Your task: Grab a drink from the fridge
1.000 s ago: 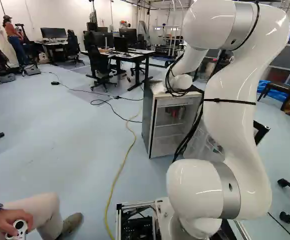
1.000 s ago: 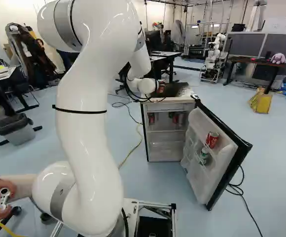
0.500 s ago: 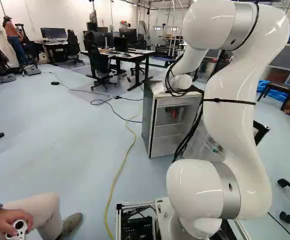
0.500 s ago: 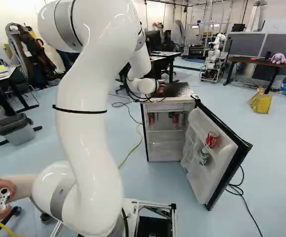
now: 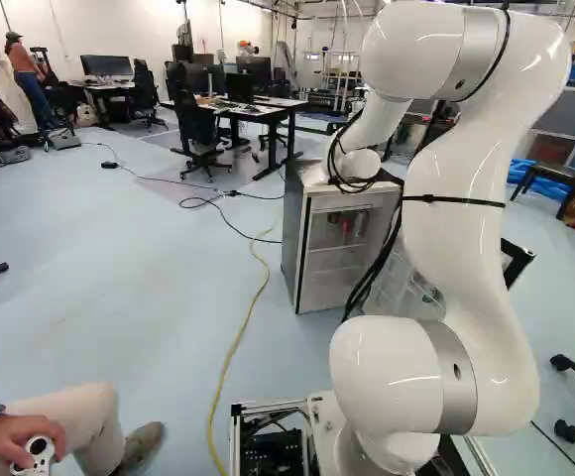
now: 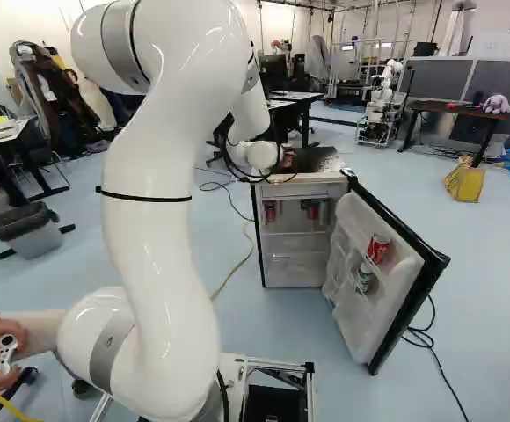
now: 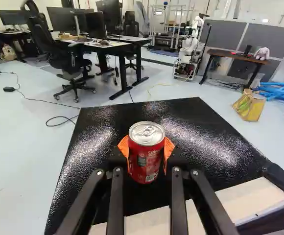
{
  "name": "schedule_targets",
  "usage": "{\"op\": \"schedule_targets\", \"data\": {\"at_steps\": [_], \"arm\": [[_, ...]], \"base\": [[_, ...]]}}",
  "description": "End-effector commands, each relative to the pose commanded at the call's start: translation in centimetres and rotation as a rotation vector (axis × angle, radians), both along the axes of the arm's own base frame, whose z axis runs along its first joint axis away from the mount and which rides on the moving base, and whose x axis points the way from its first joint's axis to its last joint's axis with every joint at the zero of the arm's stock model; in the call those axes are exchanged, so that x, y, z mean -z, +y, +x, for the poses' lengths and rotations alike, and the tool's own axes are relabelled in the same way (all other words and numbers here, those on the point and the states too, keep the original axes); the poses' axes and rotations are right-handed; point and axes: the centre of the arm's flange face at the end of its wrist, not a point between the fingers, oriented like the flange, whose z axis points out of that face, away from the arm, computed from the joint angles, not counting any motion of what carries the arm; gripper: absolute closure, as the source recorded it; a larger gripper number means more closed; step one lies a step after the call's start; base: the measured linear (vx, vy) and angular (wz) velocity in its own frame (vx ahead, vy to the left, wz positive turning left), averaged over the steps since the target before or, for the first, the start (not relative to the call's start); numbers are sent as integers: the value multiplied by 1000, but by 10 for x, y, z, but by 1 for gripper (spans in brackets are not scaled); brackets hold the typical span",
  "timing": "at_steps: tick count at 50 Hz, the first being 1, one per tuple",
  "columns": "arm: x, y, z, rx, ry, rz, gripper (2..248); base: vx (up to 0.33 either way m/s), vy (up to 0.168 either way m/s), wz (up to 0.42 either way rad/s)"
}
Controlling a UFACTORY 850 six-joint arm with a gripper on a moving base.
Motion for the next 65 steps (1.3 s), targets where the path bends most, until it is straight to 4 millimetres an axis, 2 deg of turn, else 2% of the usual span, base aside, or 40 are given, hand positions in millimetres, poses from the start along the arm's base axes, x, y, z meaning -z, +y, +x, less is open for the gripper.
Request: {"op": "schedule_targets", "data": {"at_steps": [23, 24, 28, 29, 33, 34, 39, 40, 44, 45, 65], "arm": [[1, 0, 0, 0, 2, 0, 158], [1, 0, 0, 0, 2, 0, 129], [1, 0, 0, 0, 2, 0, 129], [1, 0, 0, 0, 2, 0, 96], [1, 0, 0, 0, 2, 0, 96], [1, 0, 0, 0, 2, 0, 62], [1, 0, 0, 0, 2, 0, 62], [1, 0, 0, 0, 2, 0, 26], [1, 0, 0, 0, 2, 1, 26], [1, 0, -1, 0, 3, 1, 3], [-3, 8, -34, -1, 24, 5, 3]], "base": [[0, 0, 0], [0, 0, 0], [0, 0, 0], [0, 0, 0], [0, 0, 0], [0, 0, 0], [0, 0, 0], [0, 0, 0], [0, 0, 0], [0, 0, 0], [0, 0, 0]]}}
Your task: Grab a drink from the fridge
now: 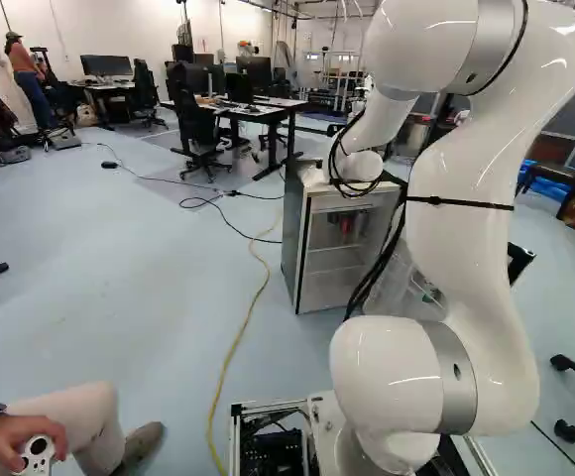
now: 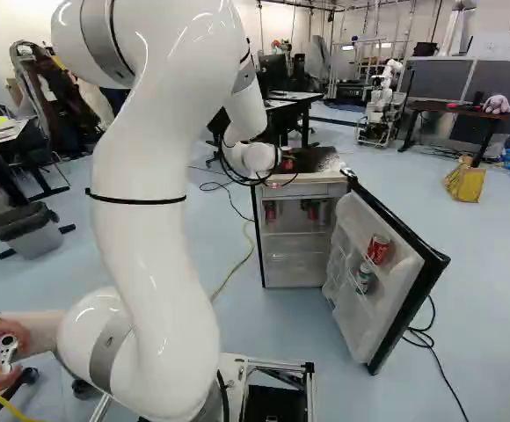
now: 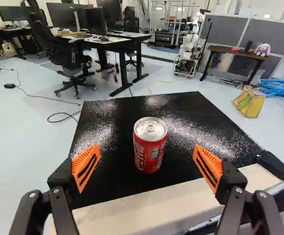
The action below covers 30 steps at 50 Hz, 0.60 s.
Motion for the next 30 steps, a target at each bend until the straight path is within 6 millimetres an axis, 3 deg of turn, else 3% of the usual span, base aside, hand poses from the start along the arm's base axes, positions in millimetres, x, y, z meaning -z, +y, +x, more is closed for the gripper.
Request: {"op": "schedule_targets", "data": {"at_steps": [30], "arm": [[-6, 13, -60, 1, 30, 7, 3]], "base": [[0, 0, 0]]}}
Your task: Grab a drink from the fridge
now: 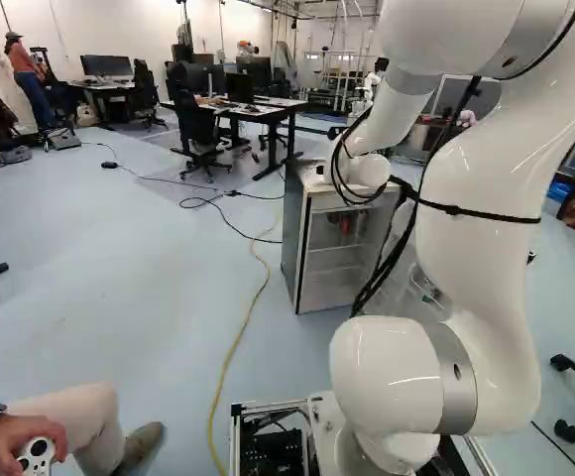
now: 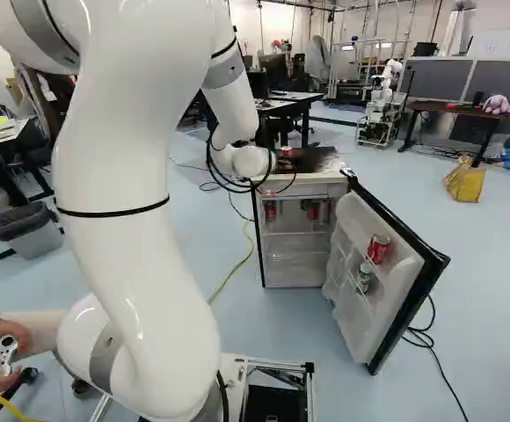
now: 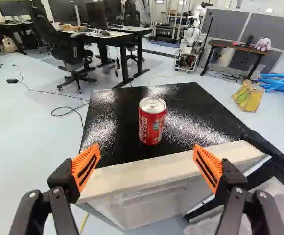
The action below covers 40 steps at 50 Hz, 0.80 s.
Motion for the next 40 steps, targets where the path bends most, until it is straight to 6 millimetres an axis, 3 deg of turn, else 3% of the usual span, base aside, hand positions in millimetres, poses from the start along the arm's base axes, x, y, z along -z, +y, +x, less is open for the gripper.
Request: {"op": "schedule_targets", "data": {"at_steps": [17, 40], "arm": [[1, -2, -35, 24, 43, 11, 3], [0, -20, -86, 129, 203, 73, 3]], "base": [[0, 0, 0], [0, 0, 0]]}}
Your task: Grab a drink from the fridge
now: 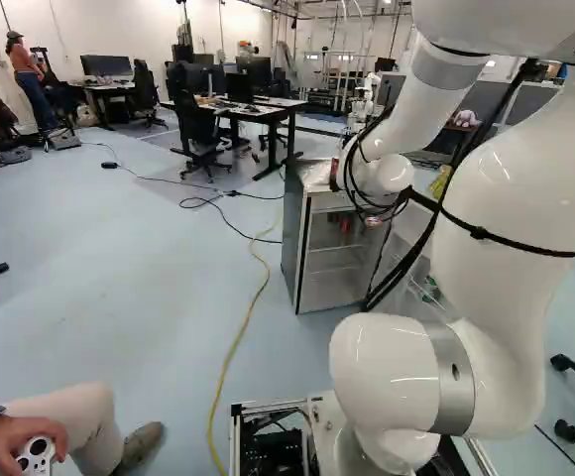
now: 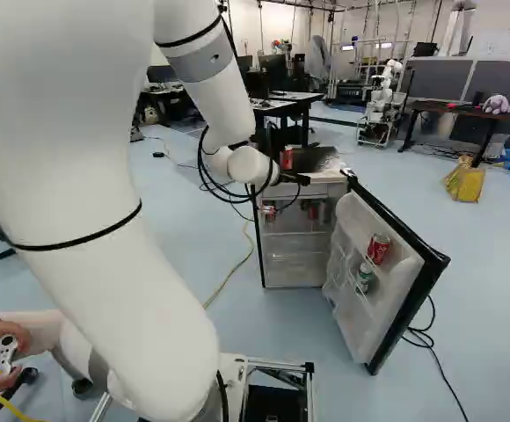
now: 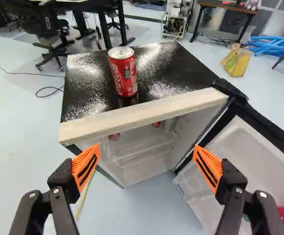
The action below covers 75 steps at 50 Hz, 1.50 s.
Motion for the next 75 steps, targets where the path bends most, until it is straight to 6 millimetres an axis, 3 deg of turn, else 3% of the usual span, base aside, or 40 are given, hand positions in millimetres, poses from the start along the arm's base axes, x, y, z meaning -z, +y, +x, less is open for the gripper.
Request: {"op": "schedule_targets", "data": {"at_steps": [16, 32, 60, 75], "arm": [[-6, -18, -32, 87, 113, 57, 3], [-13, -37, -50, 152, 229, 112, 3], [-32, -69, -69, 237, 420, 207, 3], [-47, -89, -69, 274, 465, 238, 3]], "base": [[0, 0, 0], [0, 0, 0], [0, 0, 0], [0, 0, 0]]}}
